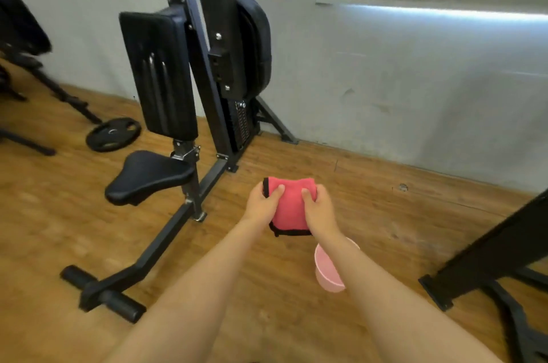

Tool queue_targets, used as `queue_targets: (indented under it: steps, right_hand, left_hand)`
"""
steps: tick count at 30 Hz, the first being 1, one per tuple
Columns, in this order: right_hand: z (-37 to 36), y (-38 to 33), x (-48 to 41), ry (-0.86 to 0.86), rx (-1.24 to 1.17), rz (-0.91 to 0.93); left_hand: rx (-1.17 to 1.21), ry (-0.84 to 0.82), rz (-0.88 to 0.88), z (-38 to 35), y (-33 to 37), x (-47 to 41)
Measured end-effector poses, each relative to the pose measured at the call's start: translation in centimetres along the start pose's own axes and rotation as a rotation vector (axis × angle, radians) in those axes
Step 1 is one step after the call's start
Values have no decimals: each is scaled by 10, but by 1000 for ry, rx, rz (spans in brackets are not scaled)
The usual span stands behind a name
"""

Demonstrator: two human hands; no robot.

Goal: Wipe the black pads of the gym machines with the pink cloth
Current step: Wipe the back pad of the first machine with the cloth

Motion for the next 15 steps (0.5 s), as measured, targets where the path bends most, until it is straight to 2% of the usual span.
queue_targets:
  steps: [5, 9, 15]
  right_hand:
    - [-64, -82, 29, -24, 192, 192]
    - [-120, -135, 46, -33, 206, 305]
    - [-223, -176, 55, -1, 142, 269]
  left_hand:
    - [-135, 186, -89, 91, 33, 45]
    - [-154, 204, -133, 168, 51, 64]
    - [-118, 159, -207, 279, 63, 78]
Point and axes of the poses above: each hand's wrist, its own x-axis away from the middle knuckle, its own z-axis out of the back of the hand, y = z × x, the point moved 5 cm from there along -x, towards the middle knuckle, and after that the axes turned 11 degrees about -y, right-handed, at the moved point
